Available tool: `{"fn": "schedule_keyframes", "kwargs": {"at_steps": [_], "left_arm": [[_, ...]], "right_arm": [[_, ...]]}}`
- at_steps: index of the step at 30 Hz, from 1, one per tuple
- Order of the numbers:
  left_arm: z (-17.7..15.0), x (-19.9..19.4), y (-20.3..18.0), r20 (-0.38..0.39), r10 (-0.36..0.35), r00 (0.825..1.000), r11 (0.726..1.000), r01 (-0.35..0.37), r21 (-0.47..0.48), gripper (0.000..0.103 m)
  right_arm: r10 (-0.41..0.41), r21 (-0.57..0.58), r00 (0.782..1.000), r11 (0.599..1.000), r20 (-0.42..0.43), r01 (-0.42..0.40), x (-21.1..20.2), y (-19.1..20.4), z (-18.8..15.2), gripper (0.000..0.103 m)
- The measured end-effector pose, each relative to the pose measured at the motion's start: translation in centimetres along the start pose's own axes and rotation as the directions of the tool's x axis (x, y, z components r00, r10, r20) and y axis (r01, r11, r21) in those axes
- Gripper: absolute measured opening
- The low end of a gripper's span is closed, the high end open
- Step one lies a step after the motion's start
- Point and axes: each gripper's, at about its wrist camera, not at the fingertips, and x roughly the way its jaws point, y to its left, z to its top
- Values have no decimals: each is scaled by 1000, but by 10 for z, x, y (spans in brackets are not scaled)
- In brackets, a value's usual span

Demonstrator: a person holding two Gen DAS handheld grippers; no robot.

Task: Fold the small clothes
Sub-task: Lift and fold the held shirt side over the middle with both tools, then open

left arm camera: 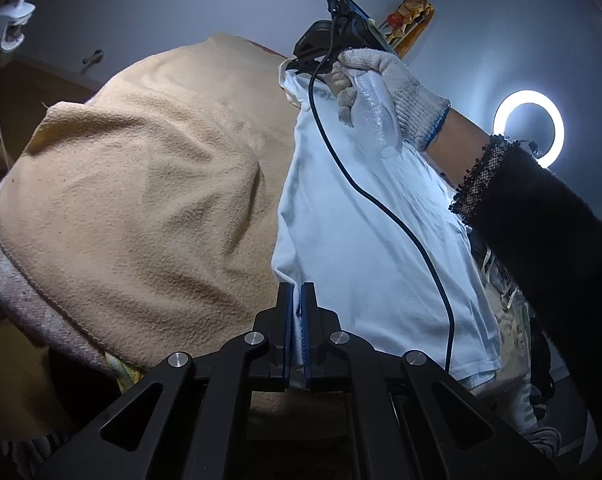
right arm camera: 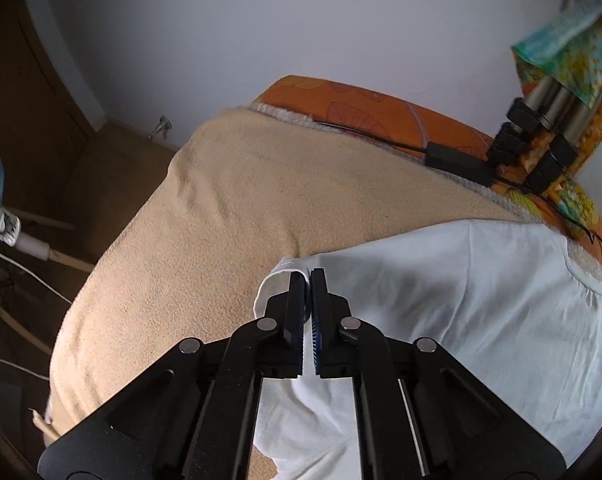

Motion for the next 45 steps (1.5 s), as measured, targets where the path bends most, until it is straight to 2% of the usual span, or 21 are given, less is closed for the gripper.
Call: {"fn": "schedule_keyframes", "kwargs": {"at_steps": [5, 6, 7, 9, 10, 11, 16, 18, 20, 21, 23, 33, 42, 45], "left_arm": [[0, 3, 3, -10, 11, 1000, 1000, -11, -6, 2], [0, 3, 1, -4, 25, 1000, 1000, -25, 2, 2], [0, 2, 0, 3, 38, 999, 999, -38, 10, 2], [-1, 0, -1, 16, 60, 998, 998, -60, 19, 5], [-1, 0, 0, 16, 67, 998, 998, -67, 19, 9], [-1, 1, 0, 13, 75, 997, 997, -75, 17, 10], [-4, 12, 7, -44, 62, 997, 998, -63, -16, 10], [-5, 12, 6, -41, 62, 997, 998, -63, -10, 10], [-5, 12, 1, -36, 77, 996, 997, -77, 15, 10], [-5, 11, -1, -34, 81, 996, 996, -80, 27, 10], [-5, 9, -4, -23, 74, 997, 997, -73, 38, 3], [0, -11, -32, 55, -24, 998, 995, 18, 99, 1], [-6, -5, -75, 20, -114, 993, 970, 107, 217, 0], [-8, -5, -86, 30, -115, 993, 960, 103, 261, 0]], "right_arm": [[30, 8, 1000, 1000, 7, -30, -4, 0, 2, 4], [53, 20, 999, 998, 4, -53, -3, -1, 4, 8], [70, 30, 998, 997, 1, -70, -3, -1, 5, 13], [72, 32, 997, 997, 14, -73, -4, 4, 6, 57], [63, 16, 998, 998, 29, -63, -4, 9, 6, 61], [55, -5, 998, 998, 31, -55, -3, 14, 7, 61], [-18, -101, 1000, 995, -22, 16, 18, 38, 4, 58], [-50, -141, 998, 989, -45, 43, 27, 45, 0, 38], [-71, -167, 997, 984, -32, 65, 28, 48, -2, 32], [-69, -172, 997, 983, -33, 63, 28, 49, -2, 20], [-79, -170, 996, 983, -34, 72, 25, 46, -1, 8], [14, -49, 998, 999, 66, -10, -21, -6, 6, 6], [23, 40, 989, 999, 145, -29, -70, -76, -7, 6], [7, 60, 988, 998, 154, -17, -84, -100, -15, 6]]}}
